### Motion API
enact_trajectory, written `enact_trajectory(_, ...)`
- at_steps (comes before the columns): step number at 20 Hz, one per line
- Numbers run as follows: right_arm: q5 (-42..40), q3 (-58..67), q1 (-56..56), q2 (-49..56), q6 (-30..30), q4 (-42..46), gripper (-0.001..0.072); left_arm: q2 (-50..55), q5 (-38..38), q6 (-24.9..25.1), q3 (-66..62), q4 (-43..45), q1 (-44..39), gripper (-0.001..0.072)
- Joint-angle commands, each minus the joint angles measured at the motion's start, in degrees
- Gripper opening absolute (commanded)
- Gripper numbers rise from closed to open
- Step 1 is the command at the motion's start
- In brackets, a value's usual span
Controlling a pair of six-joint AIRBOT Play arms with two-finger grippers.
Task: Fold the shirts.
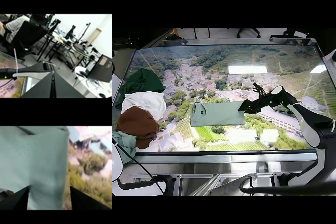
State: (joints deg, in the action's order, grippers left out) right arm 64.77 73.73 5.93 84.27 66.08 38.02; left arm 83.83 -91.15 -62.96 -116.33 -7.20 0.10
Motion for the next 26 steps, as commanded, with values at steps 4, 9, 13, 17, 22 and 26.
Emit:
enact_trajectory(4,1.6,0.0,0.2,2.6,-10.4,-13.3,0.0073,0.0,-0.5,-0.1,0.0,0.0,-1.0,0.0011)
enact_trajectory(9,-2.5,0.0,-3.5,-0.2,-9.8,-14.7,0.0017,0.0,-0.4,-0.1,0.0,0.0,-0.9,0.0011)
enact_trajectory(13,-3.0,-0.1,-17.9,-7.6,-2.5,-3.7,0.0016,0.0,-1.3,-0.1,0.0,0.0,-0.9,0.0011)
enact_trajectory(17,0.3,-0.2,-38.5,-17.0,3.7,9.5,0.0016,0.0,-2.0,0.0,0.0,0.0,-0.9,0.0011)
enact_trajectory(22,9.5,-1.0,-63.2,-20.7,3.2,12.5,0.0016,0.0,-1.9,1.7,0.0,0.0,-0.9,0.0012)
enact_trajectory(26,8.5,-12.7,-71.1,-22.8,4.4,14.8,0.0017,0.0,-3.0,2.1,0.0,0.0,-1.0,0.0012)
